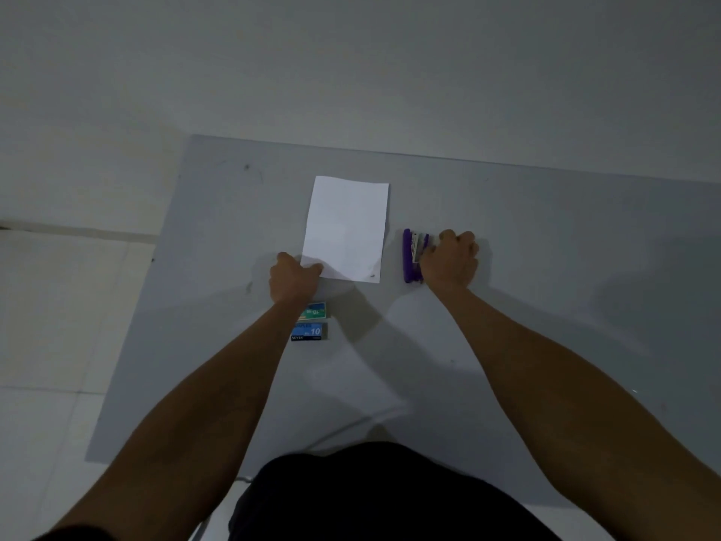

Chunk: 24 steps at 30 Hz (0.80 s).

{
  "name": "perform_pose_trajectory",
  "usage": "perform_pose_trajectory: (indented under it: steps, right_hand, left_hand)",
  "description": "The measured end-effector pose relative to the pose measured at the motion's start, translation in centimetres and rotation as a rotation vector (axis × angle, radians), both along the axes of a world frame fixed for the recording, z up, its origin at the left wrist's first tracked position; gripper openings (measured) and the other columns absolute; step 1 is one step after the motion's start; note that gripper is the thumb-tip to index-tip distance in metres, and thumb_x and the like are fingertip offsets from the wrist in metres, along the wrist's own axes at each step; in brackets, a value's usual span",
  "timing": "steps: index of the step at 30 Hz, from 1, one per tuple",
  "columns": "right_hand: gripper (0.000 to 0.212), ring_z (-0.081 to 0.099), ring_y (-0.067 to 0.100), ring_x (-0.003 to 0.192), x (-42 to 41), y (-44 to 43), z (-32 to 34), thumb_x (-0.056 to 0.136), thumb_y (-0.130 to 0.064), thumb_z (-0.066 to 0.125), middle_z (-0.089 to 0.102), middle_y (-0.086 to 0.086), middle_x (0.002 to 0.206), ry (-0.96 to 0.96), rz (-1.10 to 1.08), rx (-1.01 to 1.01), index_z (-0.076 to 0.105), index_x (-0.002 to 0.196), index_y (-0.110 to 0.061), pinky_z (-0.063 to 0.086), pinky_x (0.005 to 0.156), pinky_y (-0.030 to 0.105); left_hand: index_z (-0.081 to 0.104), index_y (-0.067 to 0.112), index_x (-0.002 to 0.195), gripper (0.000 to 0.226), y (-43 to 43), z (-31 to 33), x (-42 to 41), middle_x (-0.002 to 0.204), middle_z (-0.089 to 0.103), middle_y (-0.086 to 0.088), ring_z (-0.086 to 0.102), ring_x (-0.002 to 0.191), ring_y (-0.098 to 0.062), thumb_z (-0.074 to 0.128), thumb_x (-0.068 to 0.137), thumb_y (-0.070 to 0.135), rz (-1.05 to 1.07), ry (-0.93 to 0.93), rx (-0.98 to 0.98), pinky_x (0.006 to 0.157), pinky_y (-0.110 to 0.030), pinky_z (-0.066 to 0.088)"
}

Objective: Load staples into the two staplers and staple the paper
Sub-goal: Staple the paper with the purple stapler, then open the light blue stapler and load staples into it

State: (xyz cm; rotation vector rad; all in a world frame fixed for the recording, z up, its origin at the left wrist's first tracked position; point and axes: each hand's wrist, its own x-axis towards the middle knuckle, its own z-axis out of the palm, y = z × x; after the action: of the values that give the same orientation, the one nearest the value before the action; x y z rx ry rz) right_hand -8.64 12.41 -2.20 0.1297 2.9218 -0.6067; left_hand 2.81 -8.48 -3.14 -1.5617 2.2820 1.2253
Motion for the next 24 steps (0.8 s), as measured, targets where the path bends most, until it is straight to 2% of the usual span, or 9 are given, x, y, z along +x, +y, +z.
perform_pose_trajectory:
  steps: [4, 9, 15, 19, 20, 22, 24]
  right_hand:
    - [0.042, 0.042, 0.036, 0.115, 0.4, 1.9, -0.4, 0.084, -0.024, 0.061, 0.037, 0.017, 0.134, -0.039, -0.139, 0.096, 0.049, 0.121, -0.009, 0.039, 0.09, 0.042]
    - [0.052, 0.048, 0.04, 0.115, 1.4, 3.0, -1.1, 0.087, -0.021, 0.062, 0.032, 0.019, 0.14, -0.198, -0.139, 0.008, 0.04, 0.132, -0.01, 0.045, 0.09, 0.045]
    - [0.044, 0.055, 0.039, 0.104, 2.7, 3.3, 0.1, 0.086, -0.014, 0.061, 0.042, 0.022, 0.128, -0.134, -0.051, -0.132, 0.046, 0.126, -0.005, 0.048, 0.081, 0.039]
    - [0.042, 0.058, 0.035, 0.092, 4.2, 2.3, 2.0, 0.082, -0.012, 0.066, 0.048, 0.019, 0.116, -0.02, 0.125, -0.281, 0.052, 0.122, -0.006, 0.045, 0.076, 0.031]
    - [0.043, 0.058, 0.034, 0.092, 4.6, 1.9, 2.5, 0.082, -0.012, 0.067, 0.049, 0.018, 0.116, -0.006, 0.167, -0.312, 0.053, 0.122, -0.007, 0.046, 0.078, 0.029]
    - [0.049, 0.058, 0.032, 0.1, 5.8, 1.3, 3.3, 0.081, -0.011, 0.069, 0.05, 0.017, 0.12, 0.027, 0.27, -0.364, 0.052, 0.127, -0.009, 0.044, 0.083, 0.028]
    - [0.053, 0.055, 0.032, 0.115, 6.8, 0.7, 3.6, 0.08, -0.011, 0.07, 0.054, 0.017, 0.126, 0.052, 0.353, -0.4, 0.053, 0.129, -0.008, 0.044, 0.093, 0.032]
  left_hand:
    - [0.048, 0.004, 0.12, 0.062, 0.0, -0.1, 0.2, 0.122, 0.058, -0.018, 0.059, 0.108, -0.037, 0.073, 0.076, 0.04, -0.013, -0.009, -0.015, 0.091, -0.047, 0.051]
    - [0.047, 0.002, 0.119, 0.062, 0.3, 0.0, 0.4, 0.122, 0.056, -0.02, 0.057, 0.11, -0.038, 0.072, 0.077, 0.039, -0.018, -0.003, -0.019, 0.092, -0.045, 0.05]
    - [0.044, 0.002, 0.121, 0.06, 0.7, 1.4, 0.8, 0.124, 0.055, -0.02, 0.056, 0.111, -0.038, 0.07, 0.082, 0.039, -0.037, 0.018, -0.031, 0.093, -0.045, 0.049]
    - [0.059, 0.003, 0.11, 0.035, 2.2, 3.5, 0.3, 0.112, 0.065, -0.018, 0.061, 0.104, -0.035, 0.059, 0.09, 0.031, -0.144, 0.177, -0.111, 0.089, -0.038, 0.047]
    - [0.064, 0.003, 0.103, 0.031, 2.8, 4.0, 0.0, 0.105, 0.069, -0.018, 0.064, 0.097, -0.033, 0.057, 0.09, 0.03, -0.189, 0.233, -0.085, 0.086, -0.037, 0.05]
    - [0.069, 0.003, 0.091, 0.033, 4.1, 5.2, -0.3, 0.092, 0.071, -0.02, 0.065, 0.074, -0.028, 0.055, 0.09, 0.033, -0.254, 0.337, 0.092, 0.073, -0.037, 0.057]
    - [0.069, 0.006, 0.094, 0.035, 5.5, 6.5, -0.5, 0.092, 0.072, -0.017, 0.064, 0.065, -0.024, 0.056, 0.092, 0.038, -0.301, 0.388, 0.315, 0.061, -0.031, 0.055]
